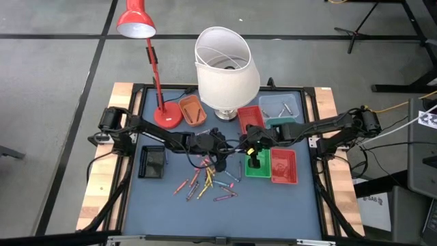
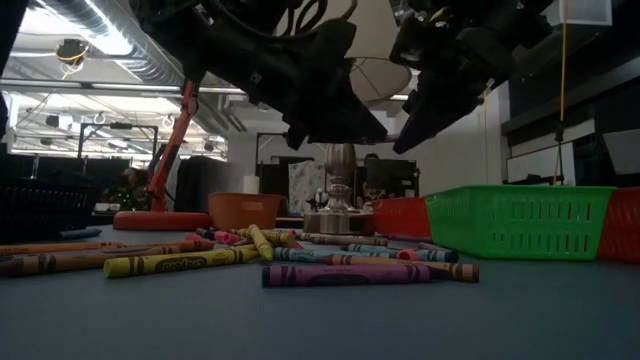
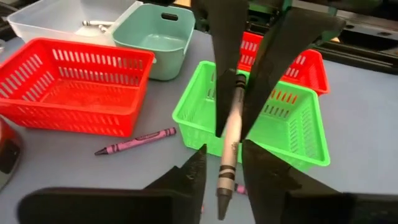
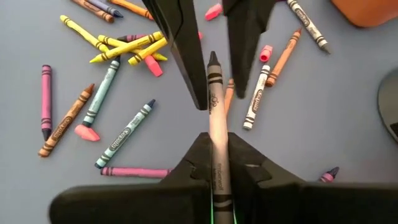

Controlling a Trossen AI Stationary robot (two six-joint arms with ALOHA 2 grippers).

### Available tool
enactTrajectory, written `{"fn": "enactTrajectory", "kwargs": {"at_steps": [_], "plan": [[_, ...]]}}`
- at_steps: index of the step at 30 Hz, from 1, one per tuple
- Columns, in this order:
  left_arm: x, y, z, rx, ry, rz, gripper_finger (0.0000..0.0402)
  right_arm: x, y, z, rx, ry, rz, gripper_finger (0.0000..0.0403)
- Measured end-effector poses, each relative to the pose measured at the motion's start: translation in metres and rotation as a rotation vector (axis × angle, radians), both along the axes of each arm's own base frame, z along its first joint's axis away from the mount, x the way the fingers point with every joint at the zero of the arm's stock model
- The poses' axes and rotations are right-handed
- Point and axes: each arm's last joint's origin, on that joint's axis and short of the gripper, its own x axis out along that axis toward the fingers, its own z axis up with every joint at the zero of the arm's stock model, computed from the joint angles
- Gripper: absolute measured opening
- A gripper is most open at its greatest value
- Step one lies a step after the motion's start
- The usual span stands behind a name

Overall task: Sort crayons
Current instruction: Put the gray crayon into the transparent bin

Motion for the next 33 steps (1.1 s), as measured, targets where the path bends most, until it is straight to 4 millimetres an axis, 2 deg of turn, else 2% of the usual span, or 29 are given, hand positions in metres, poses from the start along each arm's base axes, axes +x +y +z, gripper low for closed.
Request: {"fn": "enactTrajectory", "kwargs": {"at_steps": [5, 10, 17, 21, 25, 33], "plan": [[-0.001, 0.013, 0.007, -0.001, -0.024, 0.035, 0.0111, -0.006, -0.014, 0.001, -0.002, 0.043, -0.049, 0.0017], [-0.007, 0.032, 0.025, 0.000, -0.048, 0.085, 0.0113, -0.016, -0.036, 0.003, -0.003, 0.099, -0.125, 0.0026], [-0.020, 0.058, 0.039, 0.002, -0.013, 0.158, 0.0113, -0.036, -0.075, -0.004, -0.133, 0.269, -0.362, 0.0017], [-0.024, 0.067, 0.037, 0.001, 0.026, 0.185, 0.0113, -0.049, -0.092, -0.007, -0.211, 0.364, -0.524, 0.0023], [-0.026, 0.074, 0.035, 0.000, 0.051, 0.204, 0.0113, -0.057, -0.103, -0.007, -0.256, 0.417, -0.614, 0.0019], [-0.027, 0.075, 0.032, -0.001, 0.087, 0.209, 0.0113, -0.072, -0.124, -0.007, -0.368, 0.482, -0.823, 0.0022]]}}
